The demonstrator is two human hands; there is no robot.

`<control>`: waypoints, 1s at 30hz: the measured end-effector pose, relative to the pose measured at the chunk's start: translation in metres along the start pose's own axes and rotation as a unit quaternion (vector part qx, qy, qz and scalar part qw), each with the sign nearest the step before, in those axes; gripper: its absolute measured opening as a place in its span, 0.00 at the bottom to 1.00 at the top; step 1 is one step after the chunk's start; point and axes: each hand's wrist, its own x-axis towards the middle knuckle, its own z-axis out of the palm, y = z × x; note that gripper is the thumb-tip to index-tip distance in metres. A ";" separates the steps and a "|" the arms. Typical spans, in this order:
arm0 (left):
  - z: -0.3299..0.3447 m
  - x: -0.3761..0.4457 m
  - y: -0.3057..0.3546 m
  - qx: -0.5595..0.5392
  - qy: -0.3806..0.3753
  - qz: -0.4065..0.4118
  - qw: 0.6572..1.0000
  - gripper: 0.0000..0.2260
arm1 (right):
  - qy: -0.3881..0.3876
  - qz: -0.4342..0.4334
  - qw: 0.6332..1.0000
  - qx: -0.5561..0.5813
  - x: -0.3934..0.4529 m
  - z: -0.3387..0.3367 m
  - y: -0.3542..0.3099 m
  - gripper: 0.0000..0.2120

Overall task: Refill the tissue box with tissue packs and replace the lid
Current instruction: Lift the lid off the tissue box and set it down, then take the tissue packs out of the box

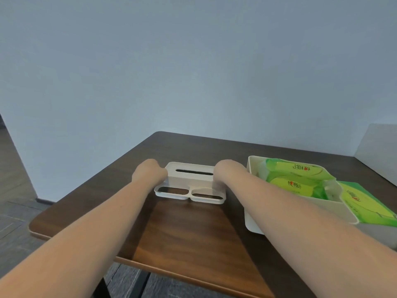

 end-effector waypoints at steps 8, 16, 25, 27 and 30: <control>-0.009 -0.015 0.021 -0.006 0.016 0.046 0.999 0.11 | 0.103 -0.007 0.992 0.065 -0.007 -0.009 0.007 0.08; -0.027 -0.053 0.080 -0.062 0.004 0.153 0.986 0.06 | 0.203 -0.006 0.967 0.155 -0.050 -0.039 0.053 0.10; -0.011 -0.111 0.151 -0.051 -0.079 0.301 0.949 0.18 | 0.269 0.121 0.943 0.155 -0.078 -0.028 0.170 0.10; -0.004 -0.115 0.162 0.017 -0.076 0.326 0.942 0.23 | 0.245 0.171 0.942 0.154 -0.082 -0.020 0.193 0.14; 0.006 -0.118 0.174 0.050 -0.084 0.347 0.933 0.26 | 0.175 0.224 0.943 0.176 -0.082 -0.003 0.220 0.19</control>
